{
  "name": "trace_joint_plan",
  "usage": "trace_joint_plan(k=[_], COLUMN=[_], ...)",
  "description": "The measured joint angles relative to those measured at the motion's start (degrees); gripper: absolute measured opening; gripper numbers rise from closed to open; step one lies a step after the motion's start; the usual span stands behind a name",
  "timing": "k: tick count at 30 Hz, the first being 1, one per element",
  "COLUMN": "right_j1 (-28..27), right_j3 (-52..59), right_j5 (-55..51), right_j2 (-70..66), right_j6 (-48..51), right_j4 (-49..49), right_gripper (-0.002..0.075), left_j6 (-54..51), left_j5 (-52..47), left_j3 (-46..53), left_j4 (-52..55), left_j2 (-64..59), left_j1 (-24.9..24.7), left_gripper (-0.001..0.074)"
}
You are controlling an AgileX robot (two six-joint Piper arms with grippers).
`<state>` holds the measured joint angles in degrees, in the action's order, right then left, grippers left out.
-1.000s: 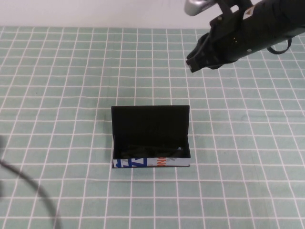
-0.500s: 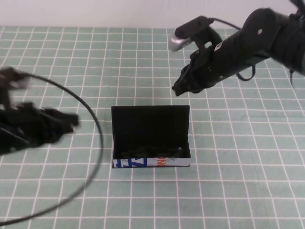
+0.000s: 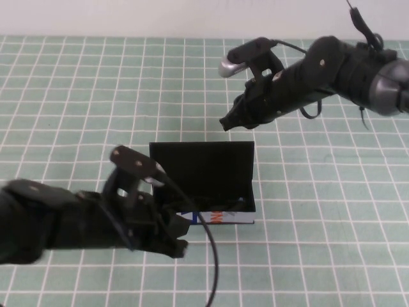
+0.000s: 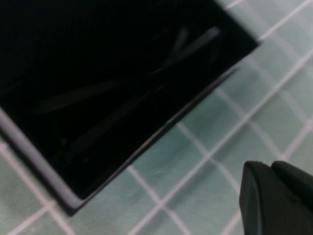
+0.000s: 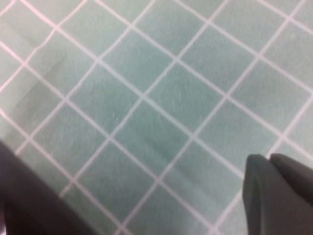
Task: Return glasses to glasses case
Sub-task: Close the glasses case
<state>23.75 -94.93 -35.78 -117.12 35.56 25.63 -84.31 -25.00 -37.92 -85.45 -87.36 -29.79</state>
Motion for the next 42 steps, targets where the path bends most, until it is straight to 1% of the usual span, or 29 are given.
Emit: trace_joint_plan(k=[3, 5, 7, 12, 22, 24, 31, 38, 42], right_j1=[0.0, -0.1, -0.1, -0.1, -0.1, -0.1, -0.1, 2.0, 4.0], right_j3=[-4.7, -8.5, -13.0, -20.4, -21.4, -21.4, -21.6, -21.8, -21.8], right_j5=[-2.6, -5.8, -9.9, -18.5, -32.1, -33.4, -34.0, -34.0, -34.0], right_j2=[-2.6, -4.5, -6.8, -11.8, -13.1, -13.1, -12.3, -11.8, -11.7], right_j6=[0.0, -0.6, -1.3, -2.9, -2.9, -2.9, -2.9, -5.1, -8.0], right_j4=[0.0, 0.0, 0.0, 0.5, 2.3, 3.6, 12.6, 13.3, 10.0], right_gripper=[-0.0011, -0.0011, -0.0011, -0.0011, -0.0011, -0.0011, -0.0011, -0.0011, -0.0011], left_j6=[-1.3, -3.6, -6.5, -9.1, -9.5, -9.6, -9.6, -9.6, -9.6], left_j5=[7.8, 10.2, 10.7, 10.8, 8.7, 8.7, 10.9, 11.6, 11.6], left_j3=[0.0, 0.0, 0.0, -0.9, -5.6, -5.8, -6.2, -7.9, -8.0], left_j4=[-3.7, -7.1, -10.5, -12.7, -13.1, -13.1, -13.1, -13.1, -13.2], left_j2=[-1.7, -2.7, -3.7, -7.0, -10.8, -11.0, -11.2, -11.2, -11.2], left_j1=[-4.0, -5.2, -5.6, -5.6, -5.6, -5.6, -5.6, -5.6, -5.6], left_gripper=[-0.0002, -0.0002, -0.0002, -0.0002, -0.0002, -0.0002, -0.0002, -0.0002, -0.0002])
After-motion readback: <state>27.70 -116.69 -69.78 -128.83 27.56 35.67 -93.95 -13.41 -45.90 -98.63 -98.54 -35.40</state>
